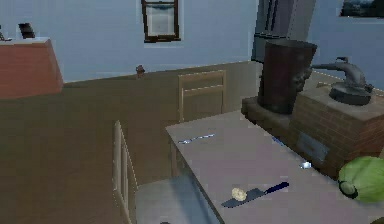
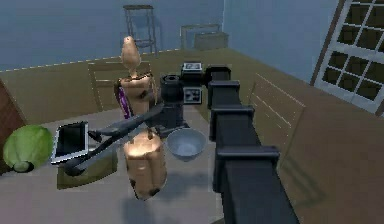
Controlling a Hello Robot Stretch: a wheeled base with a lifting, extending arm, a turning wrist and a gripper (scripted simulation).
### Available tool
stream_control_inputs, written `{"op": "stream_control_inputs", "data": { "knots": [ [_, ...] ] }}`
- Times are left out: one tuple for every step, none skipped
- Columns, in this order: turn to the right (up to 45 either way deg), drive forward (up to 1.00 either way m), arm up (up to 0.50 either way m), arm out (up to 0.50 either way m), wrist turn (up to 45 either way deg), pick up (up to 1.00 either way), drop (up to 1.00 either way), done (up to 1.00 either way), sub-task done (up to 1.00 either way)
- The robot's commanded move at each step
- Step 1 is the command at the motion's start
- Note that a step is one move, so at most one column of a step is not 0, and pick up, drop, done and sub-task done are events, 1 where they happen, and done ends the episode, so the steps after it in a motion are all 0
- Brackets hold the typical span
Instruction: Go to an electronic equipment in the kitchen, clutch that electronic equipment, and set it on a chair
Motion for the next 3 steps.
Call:
{"op": "stream_control_inputs", "data": {
  "knots": [
    [0.0, 0.0, 0.0, 0.0, -39.0, 0.0, 0.0, 0.0, 0.0],
    [0.0, 0.0, 0.0, -0.22, 0.0, 0.0, 0.0, 0.0, 0.0],
    [-45.0, 0.0, 0.0, 0.0, 0.0, 0.0, 0.0, 0.0, 0.0]
  ]
}}
